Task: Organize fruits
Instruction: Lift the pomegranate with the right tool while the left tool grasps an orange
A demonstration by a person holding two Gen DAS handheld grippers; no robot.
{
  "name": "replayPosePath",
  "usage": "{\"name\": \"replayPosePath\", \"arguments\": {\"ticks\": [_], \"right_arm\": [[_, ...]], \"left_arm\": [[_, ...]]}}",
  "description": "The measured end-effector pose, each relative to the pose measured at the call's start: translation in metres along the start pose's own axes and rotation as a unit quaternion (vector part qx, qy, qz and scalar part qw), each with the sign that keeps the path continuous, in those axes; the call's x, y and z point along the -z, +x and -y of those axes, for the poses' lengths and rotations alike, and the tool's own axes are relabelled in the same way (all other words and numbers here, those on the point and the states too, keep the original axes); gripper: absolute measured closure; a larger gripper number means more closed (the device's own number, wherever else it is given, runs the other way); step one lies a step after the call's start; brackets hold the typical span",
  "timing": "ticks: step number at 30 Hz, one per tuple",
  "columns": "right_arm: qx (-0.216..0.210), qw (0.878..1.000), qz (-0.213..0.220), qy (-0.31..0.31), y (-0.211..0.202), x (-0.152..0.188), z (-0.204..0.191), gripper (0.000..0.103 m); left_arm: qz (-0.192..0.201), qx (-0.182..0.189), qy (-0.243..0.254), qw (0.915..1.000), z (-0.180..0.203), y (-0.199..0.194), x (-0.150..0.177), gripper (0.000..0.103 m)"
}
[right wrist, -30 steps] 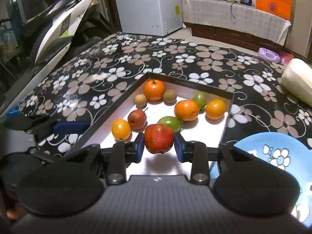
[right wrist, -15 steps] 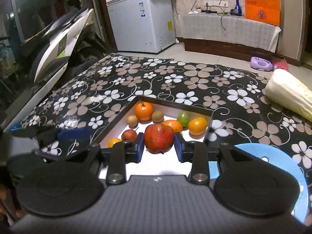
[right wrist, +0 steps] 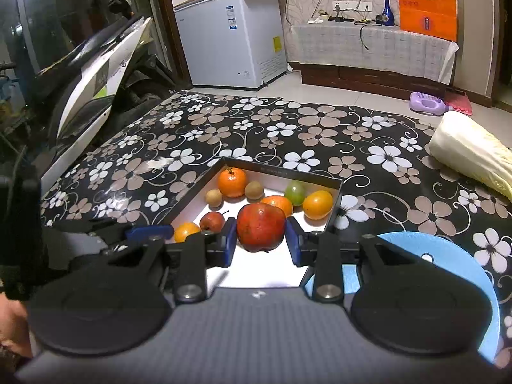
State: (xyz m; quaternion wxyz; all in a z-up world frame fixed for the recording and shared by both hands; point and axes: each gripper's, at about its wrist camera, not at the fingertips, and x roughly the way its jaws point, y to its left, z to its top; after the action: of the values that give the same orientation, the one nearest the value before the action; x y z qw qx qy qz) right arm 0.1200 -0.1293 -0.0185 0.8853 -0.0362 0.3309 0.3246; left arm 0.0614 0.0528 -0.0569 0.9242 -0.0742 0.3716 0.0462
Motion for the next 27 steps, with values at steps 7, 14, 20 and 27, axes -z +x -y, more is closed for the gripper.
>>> {"name": "replayPosePath", "arguments": {"ticks": [7, 14, 20, 27], "right_arm": [[0.001, 1.000, -0.006, -0.005, 0.004, 0.001, -0.003, 0.067], [0.002, 1.000, -0.010, -0.006, 0.005, 0.001, -0.002, 0.067], [-0.001, 1.000, -0.006, -0.003, 0.004, 0.001, 0.000, 0.067], [-0.005, 1.000, -0.008, -0.003, 0.007, 0.001, -0.001, 0.067]], "left_arm": [[0.002, 0.040, -0.009, 0.9992, 0.011, -0.001, -0.002, 0.027], [-0.013, 0.045, -0.028, 0.9985, 0.005, -0.001, -0.002, 0.021], [-0.022, 0.033, -0.026, 0.9989, 0.001, 0.004, -0.001, 0.021], [-0.021, 0.006, -0.019, 0.9996, 0.004, 0.019, -0.014, 0.031]]}}
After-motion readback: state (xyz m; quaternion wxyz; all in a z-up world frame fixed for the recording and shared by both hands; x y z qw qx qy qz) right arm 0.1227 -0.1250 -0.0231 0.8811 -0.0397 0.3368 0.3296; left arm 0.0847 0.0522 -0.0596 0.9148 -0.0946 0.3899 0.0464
